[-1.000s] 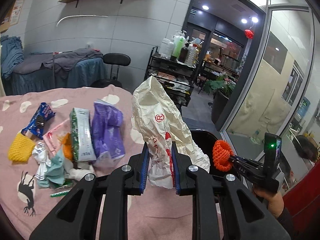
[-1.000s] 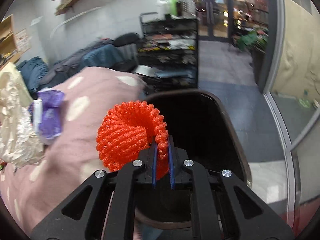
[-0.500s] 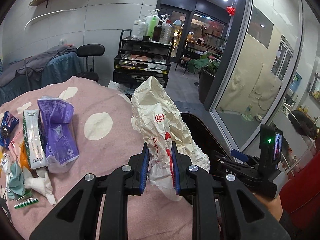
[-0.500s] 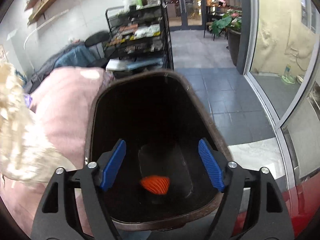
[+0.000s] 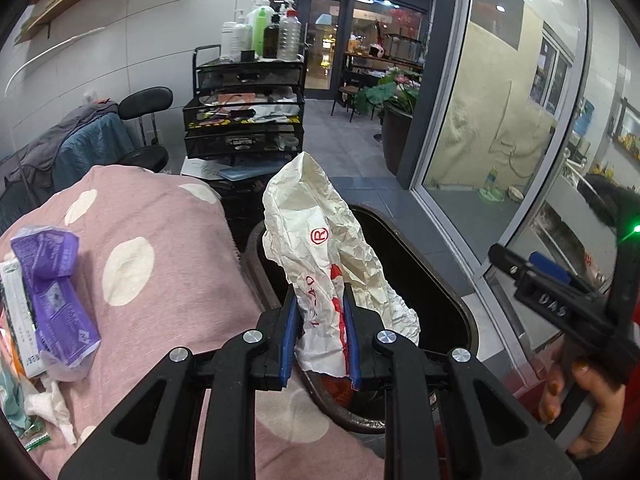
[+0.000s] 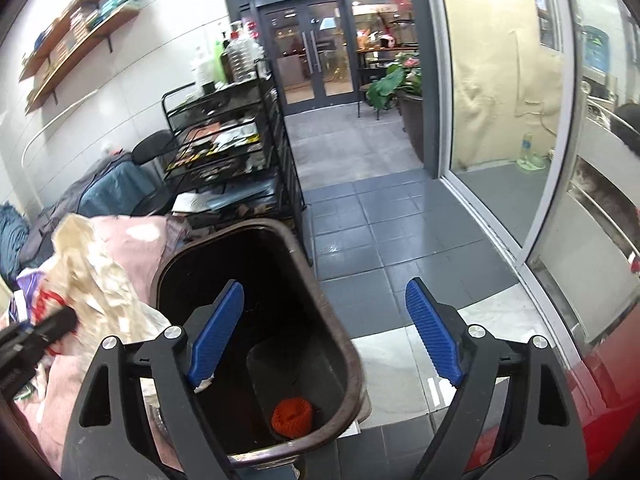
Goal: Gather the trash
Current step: 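Carry the orange net to the bin and release it with the right tool, then lower the white bag into the bin and open the left tool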
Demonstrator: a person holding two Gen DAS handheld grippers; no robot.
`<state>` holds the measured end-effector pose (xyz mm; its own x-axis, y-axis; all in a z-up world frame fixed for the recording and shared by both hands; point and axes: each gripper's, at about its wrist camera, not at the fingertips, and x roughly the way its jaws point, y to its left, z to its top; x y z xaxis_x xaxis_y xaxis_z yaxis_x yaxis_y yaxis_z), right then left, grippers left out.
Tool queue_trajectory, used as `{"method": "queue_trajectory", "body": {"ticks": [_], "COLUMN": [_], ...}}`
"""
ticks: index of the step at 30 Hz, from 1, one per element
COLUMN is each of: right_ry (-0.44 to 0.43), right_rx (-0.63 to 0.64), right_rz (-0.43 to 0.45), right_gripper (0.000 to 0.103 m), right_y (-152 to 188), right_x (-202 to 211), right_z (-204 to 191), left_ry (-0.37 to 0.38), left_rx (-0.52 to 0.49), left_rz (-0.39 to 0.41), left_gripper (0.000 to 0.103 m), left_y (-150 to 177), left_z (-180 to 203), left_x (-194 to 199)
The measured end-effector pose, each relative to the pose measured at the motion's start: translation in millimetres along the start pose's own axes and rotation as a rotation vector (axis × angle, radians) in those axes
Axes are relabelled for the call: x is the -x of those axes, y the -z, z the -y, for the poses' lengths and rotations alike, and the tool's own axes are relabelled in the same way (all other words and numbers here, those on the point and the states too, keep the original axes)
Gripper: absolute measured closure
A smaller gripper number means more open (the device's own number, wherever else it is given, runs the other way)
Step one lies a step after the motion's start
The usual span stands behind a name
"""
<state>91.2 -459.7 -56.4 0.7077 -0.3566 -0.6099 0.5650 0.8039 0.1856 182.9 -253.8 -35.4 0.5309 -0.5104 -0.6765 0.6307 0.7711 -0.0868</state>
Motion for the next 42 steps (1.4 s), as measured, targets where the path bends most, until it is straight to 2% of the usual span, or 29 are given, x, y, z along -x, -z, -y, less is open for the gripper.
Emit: {"method": "queue_trajectory", "body": {"ticks": [5, 8, 10, 11, 12, 13, 16, 21, 25, 30, 36, 42], "right_ry": [0.015, 0.020, 0.023, 0.026, 0.028, 0.030, 0.034, 0.035, 0.015, -0.042, -0.112, -0.193], "right_rx": [-0.011, -0.016, -0.019, -0.022, -0.025, -0.030, -0.036, -0.048, -0.057, -0.033, 0.011, 0.069], "right_rz": [0.005, 0.005, 0.005, 0.004, 0.005, 0.006, 0.010, 0.009, 0.008, 0.000, -0.017, -0.018], "right_gripper": [0.019, 0.019, 0.019, 0.018, 0.017, 0.015, 0.014, 0.012, 0.012, 0.012, 0.008, 0.007], "right_y": [-5, -4, -4, -4, -4, -5, -6, -7, -6, -4, 1, 8], "right_x": [3, 7, 8, 8, 9, 9, 9, 8, 8, 9, 8, 14], "right_z": [9, 15, 17, 18, 19, 20, 23, 26, 24, 12, -18, -53], "left_ry": [-0.004, -0.009, -0.015, -0.023, -0.031, -0.037, -0.045, -0.055, -0.038, -0.025, -0.107, -0.210], "left_rx": [-0.031, -0.054, -0.079, -0.096, -0.116, -0.141, -0.210, -0.244, -0.198, -0.131, -0.110, -0.038], "left_rz": [-0.046, -0.072, -0.086, -0.085, -0.082, -0.076, -0.057, -0.032, -0.007, 0.071, 0.160, 0.185], "left_gripper": [0.082, 0.076, 0.055, 0.049, 0.033, 0.022, 0.015, 0.011, 0.008, 0.005, 0.005, 0.005], "left_y": [-2, -3, -3, -3, -3, -3, 0, 5, 7, 13, 23, 40], "left_z": [10, 16, 20, 22, 25, 29, 38, 42, 34, 20, -1, -32], "left_x": [-21, -32, -39, -41, -42, -43, -41, -28, -7, 31, 70, 97]}}
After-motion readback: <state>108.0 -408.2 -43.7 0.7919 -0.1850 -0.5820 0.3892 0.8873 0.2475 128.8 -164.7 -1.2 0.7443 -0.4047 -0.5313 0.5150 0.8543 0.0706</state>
